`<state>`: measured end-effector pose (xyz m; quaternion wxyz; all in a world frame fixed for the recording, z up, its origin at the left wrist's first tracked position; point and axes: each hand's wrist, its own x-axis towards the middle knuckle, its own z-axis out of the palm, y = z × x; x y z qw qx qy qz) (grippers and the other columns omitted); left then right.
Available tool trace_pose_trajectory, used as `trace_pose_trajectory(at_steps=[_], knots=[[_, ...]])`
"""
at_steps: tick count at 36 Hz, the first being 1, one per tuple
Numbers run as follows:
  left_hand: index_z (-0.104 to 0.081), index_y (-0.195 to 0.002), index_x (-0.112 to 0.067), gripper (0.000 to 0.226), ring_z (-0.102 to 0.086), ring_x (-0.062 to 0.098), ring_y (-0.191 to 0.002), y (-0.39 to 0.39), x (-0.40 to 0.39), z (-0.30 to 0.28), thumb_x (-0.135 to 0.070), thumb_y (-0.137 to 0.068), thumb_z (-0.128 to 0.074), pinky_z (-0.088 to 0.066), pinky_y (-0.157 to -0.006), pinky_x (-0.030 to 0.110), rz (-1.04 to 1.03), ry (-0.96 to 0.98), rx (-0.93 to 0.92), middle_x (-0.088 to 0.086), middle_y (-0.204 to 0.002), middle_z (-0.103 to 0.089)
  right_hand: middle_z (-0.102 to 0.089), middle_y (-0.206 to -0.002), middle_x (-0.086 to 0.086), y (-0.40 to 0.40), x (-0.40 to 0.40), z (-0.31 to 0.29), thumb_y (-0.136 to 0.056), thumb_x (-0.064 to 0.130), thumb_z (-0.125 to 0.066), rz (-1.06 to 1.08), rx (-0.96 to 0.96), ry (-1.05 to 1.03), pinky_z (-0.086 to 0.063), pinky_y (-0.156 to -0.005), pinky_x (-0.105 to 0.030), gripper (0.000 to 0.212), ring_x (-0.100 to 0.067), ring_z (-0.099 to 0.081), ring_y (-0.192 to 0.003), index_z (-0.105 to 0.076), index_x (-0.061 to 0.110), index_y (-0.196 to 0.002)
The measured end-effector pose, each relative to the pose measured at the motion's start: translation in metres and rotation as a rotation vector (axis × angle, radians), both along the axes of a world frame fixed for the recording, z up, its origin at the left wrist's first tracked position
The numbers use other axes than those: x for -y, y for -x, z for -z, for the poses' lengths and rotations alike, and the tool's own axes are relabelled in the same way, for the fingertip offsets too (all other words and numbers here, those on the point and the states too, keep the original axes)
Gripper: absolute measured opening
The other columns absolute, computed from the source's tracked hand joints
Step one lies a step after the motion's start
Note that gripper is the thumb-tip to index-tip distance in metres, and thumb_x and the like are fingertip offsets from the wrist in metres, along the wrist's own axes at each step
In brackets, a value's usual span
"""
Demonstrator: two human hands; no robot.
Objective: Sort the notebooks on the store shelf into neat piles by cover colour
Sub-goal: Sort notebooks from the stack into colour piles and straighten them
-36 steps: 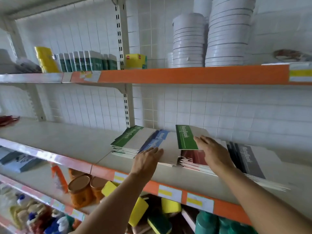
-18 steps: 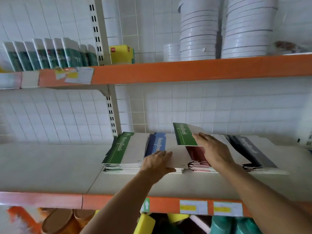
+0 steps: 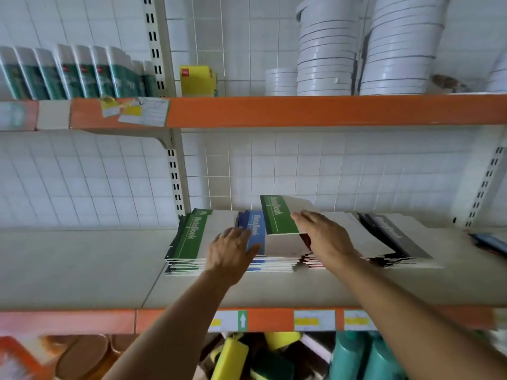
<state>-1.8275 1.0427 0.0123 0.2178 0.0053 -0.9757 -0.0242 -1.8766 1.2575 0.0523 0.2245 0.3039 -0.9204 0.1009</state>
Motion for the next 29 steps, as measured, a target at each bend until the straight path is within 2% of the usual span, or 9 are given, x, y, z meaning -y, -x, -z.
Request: trace_pose_trajectory(at_steps=[2,5,8,11,14,18,23,29], knots=[[-0.043,-0.140,-0.023,0.063,-0.040,0.017,-0.131,-0.015,0.011,-0.004,-0.061,-0.095,-0.017,-0.033,-0.102,0.029,-0.055,0.007,-0.007,-0.003,-0.143,-0.045,-0.042,-0.147,-0.005,-0.006,0.008,0.002,-0.087,-0.013,-0.043,-0.031,-0.012,-0.009,-0.036,-0.105,-0.034,0.069,-0.023,-0.042,-0.132,-0.035,0.019,-0.147],[-0.044,-0.139,-0.025,0.091,-0.041,0.017,-0.132,-0.037,0.025,-0.008,-0.068,-0.077,0.006,-0.034,-0.104,0.031,-0.130,-0.009,-0.027,-0.004,-0.143,-0.046,-0.037,-0.150,-0.003,-0.017,0.022,-0.002,-0.086,-0.015,-0.041,-0.055,-0.025,-0.028,-0.039,-0.103,-0.031,0.074,-0.022,-0.041,-0.133,-0.030,0.021,-0.149],[-0.054,-0.131,-0.023,0.086,-0.049,0.021,-0.125,-0.053,0.046,-0.005,-0.069,-0.080,-0.001,-0.039,-0.099,0.035,-0.175,-0.039,-0.072,-0.001,-0.135,-0.055,-0.032,-0.153,0.000,-0.030,0.038,-0.006,-0.086,-0.015,-0.037,-0.072,-0.021,-0.038,-0.034,-0.108,-0.033,0.077,-0.020,-0.035,-0.137,-0.025,0.024,-0.151],[-0.065,-0.115,-0.018,0.079,-0.059,0.028,-0.109,-0.070,0.067,-0.004,-0.065,-0.082,-0.011,-0.046,-0.087,0.038,-0.189,-0.083,-0.113,0.004,-0.117,-0.065,-0.030,-0.154,0.001,-0.041,0.059,-0.007,-0.086,-0.015,-0.035,-0.108,0.005,-0.027,-0.031,-0.109,-0.031,0.078,-0.017,-0.032,-0.139,-0.023,0.026,-0.151],[-0.067,-0.112,-0.016,0.072,-0.062,0.030,-0.102,-0.081,0.088,-0.003,-0.059,-0.083,-0.018,-0.048,-0.081,0.039,-0.199,-0.095,-0.107,0.005,-0.108,-0.068,-0.029,-0.154,0.001,-0.049,0.083,-0.007,-0.087,-0.017,-0.034,-0.157,0.024,-0.008,-0.034,-0.106,-0.027,0.078,-0.016,-0.030,-0.140,-0.023,0.025,-0.151],[-0.071,-0.104,-0.016,0.060,-0.067,0.028,-0.092,-0.084,0.122,0.002,-0.054,-0.087,-0.028,-0.053,-0.074,0.038,-0.225,-0.069,-0.093,0.004,-0.097,-0.071,-0.032,-0.153,0.001,-0.054,0.121,-0.003,-0.089,-0.014,-0.033,-0.176,0.051,-0.008,-0.039,-0.103,-0.031,0.074,-0.018,-0.033,-0.138,-0.025,0.026,-0.151],[-0.068,-0.113,-0.015,0.074,-0.061,0.028,-0.109,-0.081,0.152,0.001,-0.059,-0.086,-0.016,-0.048,-0.087,0.039,-0.221,-0.096,-0.116,0.006,-0.113,-0.068,-0.036,-0.150,0.000,-0.049,0.165,0.010,-0.091,-0.012,-0.034,-0.188,0.074,-0.055,-0.039,-0.102,-0.030,0.070,-0.018,-0.038,-0.134,-0.027,0.024,-0.150],[-0.070,-0.108,-0.017,0.067,-0.063,0.027,-0.106,-0.078,0.182,0.002,-0.055,-0.088,-0.018,-0.050,-0.083,0.038,-0.212,-0.106,-0.145,0.003,-0.108,-0.070,-0.031,-0.153,-0.002,-0.045,0.197,0.026,-0.092,-0.012,-0.034,-0.153,0.147,-0.113,-0.034,-0.107,-0.030,0.069,-0.020,-0.034,-0.138,-0.026,0.023,-0.151]])
